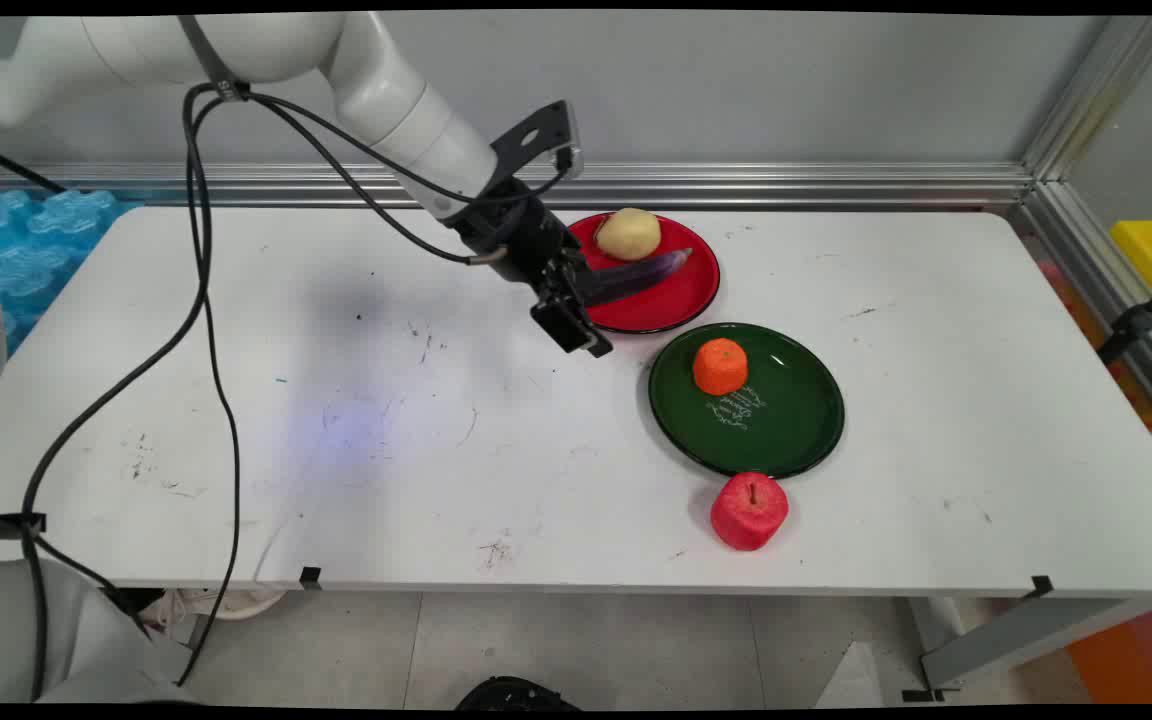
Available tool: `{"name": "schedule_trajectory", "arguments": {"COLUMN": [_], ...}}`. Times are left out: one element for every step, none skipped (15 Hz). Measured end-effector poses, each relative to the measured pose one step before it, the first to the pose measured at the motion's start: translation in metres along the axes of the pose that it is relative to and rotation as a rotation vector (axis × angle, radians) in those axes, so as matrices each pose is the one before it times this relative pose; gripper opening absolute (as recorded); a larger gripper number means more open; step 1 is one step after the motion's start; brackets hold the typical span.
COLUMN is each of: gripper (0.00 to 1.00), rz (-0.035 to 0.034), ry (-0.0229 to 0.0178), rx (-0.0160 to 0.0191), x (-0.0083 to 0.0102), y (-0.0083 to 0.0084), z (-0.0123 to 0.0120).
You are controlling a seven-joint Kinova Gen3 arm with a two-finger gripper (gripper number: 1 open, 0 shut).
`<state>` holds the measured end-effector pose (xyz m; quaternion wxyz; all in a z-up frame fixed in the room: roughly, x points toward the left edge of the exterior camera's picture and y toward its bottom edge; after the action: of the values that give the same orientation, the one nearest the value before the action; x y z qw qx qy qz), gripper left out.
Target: Pick up the mandarin from the green plate
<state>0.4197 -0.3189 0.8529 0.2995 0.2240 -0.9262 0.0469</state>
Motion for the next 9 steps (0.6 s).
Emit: {"name": "schedule_trajectory", "arguments": {"gripper": [1.0, 1.0, 1.0, 1.0, 1.0, 1.0, 1.0, 1.0, 1.0], "rz": [-0.00256, -0.00162, -0.00085, -0.00182, -0.00247, -0.00198, -0.00145, -0.00149, -0.00102], "ry": [0.00901, 0.00768, 0.00842, 0.01, 0.00868, 0.00725, 0.00423, 0.00621, 0.00524], "rx": [0.00799, 0.00765, 0.0086, 0.01051, 0.00998, 0.00974, 0.00646, 0.01198, 0.01052], "x": [0.00458, 0.00371, 0.00398, 0.00442, 0.00403, 0.00309, 0.00184, 0.00279, 0.00183], "y": [0.00433, 0.00315, 0.00316, 0.00383, 0.00393, 0.00328, 0.00206, 0.00348, 0.00261], "z": [0.00348, 0.00349, 0.0047, 0.00603, 0.0067, 0.00616, 0.00412, 0.00746, 0.00629]}}
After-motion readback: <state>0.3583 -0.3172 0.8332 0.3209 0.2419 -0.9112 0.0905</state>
